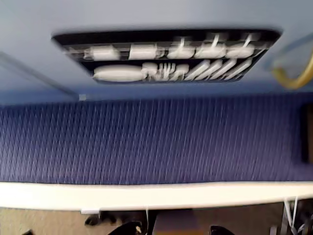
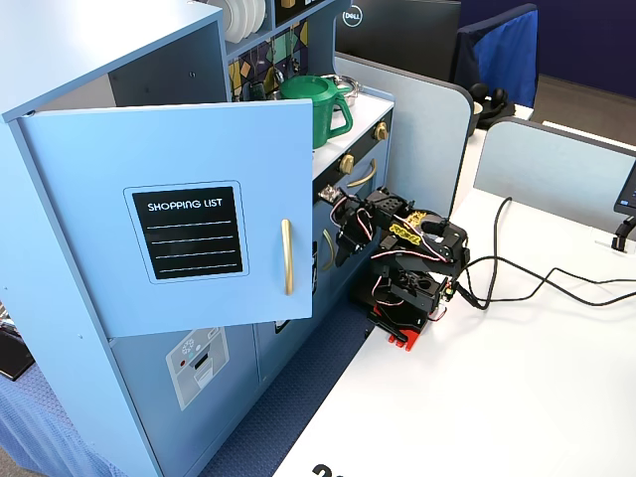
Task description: Open the left cabinet door
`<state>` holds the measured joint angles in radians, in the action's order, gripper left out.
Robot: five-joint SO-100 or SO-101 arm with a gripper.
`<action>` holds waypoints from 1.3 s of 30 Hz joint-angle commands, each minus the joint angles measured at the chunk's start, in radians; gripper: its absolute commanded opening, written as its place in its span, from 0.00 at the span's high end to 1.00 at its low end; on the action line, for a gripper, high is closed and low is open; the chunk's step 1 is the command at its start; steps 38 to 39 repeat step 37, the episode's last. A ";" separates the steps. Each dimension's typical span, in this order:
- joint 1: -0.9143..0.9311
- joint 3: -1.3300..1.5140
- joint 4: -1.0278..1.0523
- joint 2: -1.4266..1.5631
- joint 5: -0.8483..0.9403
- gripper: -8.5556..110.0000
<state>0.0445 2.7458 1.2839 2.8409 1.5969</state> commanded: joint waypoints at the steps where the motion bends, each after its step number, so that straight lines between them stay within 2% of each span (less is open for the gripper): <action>1: -0.014 0.055 0.025 0.069 -0.037 0.85; 13: -0.092 0.206 0.055 0.219 -0.155 0.85; 32: -0.040 0.250 0.245 0.337 -0.107 0.86; 39: -0.040 0.250 0.247 0.337 -0.086 0.93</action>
